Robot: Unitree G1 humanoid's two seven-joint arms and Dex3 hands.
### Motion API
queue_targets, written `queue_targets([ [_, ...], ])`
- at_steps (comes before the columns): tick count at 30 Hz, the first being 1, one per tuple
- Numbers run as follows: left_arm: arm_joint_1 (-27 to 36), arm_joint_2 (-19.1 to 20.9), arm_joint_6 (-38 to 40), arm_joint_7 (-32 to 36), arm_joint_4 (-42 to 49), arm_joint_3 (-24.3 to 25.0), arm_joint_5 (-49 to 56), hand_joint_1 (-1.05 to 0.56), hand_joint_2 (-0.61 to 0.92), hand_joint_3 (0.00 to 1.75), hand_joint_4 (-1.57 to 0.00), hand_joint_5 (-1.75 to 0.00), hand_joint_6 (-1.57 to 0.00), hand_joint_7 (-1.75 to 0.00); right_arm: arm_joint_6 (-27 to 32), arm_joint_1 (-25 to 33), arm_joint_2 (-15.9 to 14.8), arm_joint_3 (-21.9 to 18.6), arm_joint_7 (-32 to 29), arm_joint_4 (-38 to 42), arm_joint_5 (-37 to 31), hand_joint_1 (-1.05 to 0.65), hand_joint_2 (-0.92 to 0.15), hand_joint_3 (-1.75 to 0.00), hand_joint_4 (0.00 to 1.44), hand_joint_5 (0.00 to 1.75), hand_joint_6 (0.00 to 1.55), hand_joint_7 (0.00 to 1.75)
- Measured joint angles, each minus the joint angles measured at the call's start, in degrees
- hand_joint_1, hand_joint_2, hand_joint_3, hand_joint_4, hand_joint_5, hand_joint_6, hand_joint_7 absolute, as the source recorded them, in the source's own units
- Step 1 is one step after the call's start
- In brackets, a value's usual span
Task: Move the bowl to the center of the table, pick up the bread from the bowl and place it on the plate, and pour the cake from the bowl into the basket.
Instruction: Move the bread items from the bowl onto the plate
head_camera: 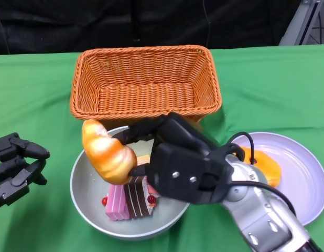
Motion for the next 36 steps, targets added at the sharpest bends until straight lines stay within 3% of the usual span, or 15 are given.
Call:
queue_targets([
  [2,0.0,0.0,0.0,0.0,0.0,0.0,0.0,-0.04,0.91,0.37,-0.72,-1.48,-0.80,-1.06,0.0,0.7,-0.1,-1.2,1.2,-1.1,2.8,-0.27,-0.88,0.00,0.84,1.03,1.11,0.01],
  [4,0.0,0.0,0.1,0.0,0.0,0.0,0.0,-0.05,0.91,0.37,-0.72,-1.48,-0.80,-1.05,0.1,1.5,-0.3,-2.5,2.8,-2.5,5.9,-0.27,-0.88,0.00,0.84,1.12,1.11,0.01],
  [8,-0.1,0.0,0.4,0.0,0.0,0.0,0.0,-0.04,0.91,0.38,-0.72,-1.47,-0.81,-1.05,0.1,2.4,-1.3,-4.6,4.5,-4.8,9.6,-0.28,-0.87,0.00,0.89,1.04,1.15,0.02],
  [12,-0.1,0.0,0.4,0.0,0.0,-0.1,0.1,-0.05,0.90,0.38,-0.73,-1.47,-0.81,-1.06,-0.8,4.6,-4.0,-6.1,5.4,-7.3,11.6,-0.23,-0.86,0.00,0.92,0.86,1.15,0.01],
  [16,-0.1,0.0,0.3,0.0,0.1,-0.1,0.1,-0.04,0.90,0.40,-0.72,-1.47,-0.80,-1.07,-2.1,6.9,-7.6,-8.7,6.4,-11.1,13.5,-0.20,-0.87,0.00,0.94,0.80,1.15,0.01],
  [24,-0.4,0.0,0.6,0.0,0.2,-0.1,0.0,-0.05,0.89,0.40,-0.73,-1.45,-0.81,-1.05,-3.4,10.9,-11.7,-12.7,7.2,-17.1,16.8,-0.22,-0.87,0.00,0.94,0.79,1.15,0.01],
  [28,-0.5,0.0,0.6,0.0,0.2,-0.1,0.0,-0.03,0.89,0.41,-0.74,-1.46,-0.81,-1.05,-5.9,13.6,-13.7,-15.1,7.2,-20.3,17.2,-0.24,-0.87,0.00,0.87,1.00,1.15,0.01],
  [36,-0.6,0.0,0.6,0.0,0.2,-0.1,0.0,-0.02,0.88,0.43,-0.73,-1.48,-0.80,-1.07,-7.9,18.6,-17.6,-20.2,7.0,-24.4,17.4,-0.21,-0.88,0.00,0.88,0.89,1.15,0.01],
])
